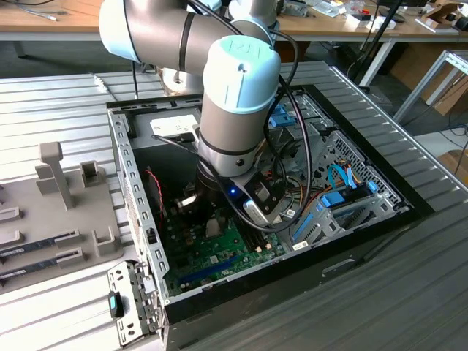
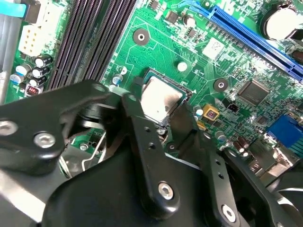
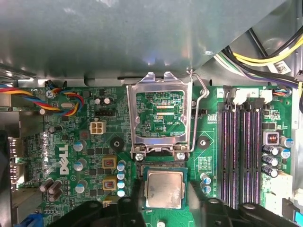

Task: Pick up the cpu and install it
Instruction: 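Place the cpu into insertion slot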

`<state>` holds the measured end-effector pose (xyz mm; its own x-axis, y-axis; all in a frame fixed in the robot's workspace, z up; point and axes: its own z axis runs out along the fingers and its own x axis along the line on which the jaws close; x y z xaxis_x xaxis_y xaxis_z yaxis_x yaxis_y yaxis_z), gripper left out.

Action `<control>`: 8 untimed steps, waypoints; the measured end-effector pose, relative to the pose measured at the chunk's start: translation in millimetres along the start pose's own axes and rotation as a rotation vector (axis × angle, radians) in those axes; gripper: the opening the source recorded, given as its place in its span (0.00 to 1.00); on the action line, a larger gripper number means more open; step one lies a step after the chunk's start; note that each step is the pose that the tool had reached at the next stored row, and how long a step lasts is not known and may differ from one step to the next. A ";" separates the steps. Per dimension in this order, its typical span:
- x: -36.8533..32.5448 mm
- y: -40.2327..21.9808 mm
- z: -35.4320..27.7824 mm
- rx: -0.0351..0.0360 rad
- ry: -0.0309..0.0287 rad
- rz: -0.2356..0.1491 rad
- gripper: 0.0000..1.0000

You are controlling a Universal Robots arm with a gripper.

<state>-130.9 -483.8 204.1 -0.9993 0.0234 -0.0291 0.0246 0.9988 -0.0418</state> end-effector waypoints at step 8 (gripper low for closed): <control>0.0 0.0 0.0 -0.0095 0.0005 0.000 0.40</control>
<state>-131.0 -483.8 204.1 -0.9993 0.0238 -0.0286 0.0247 0.9992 -0.0323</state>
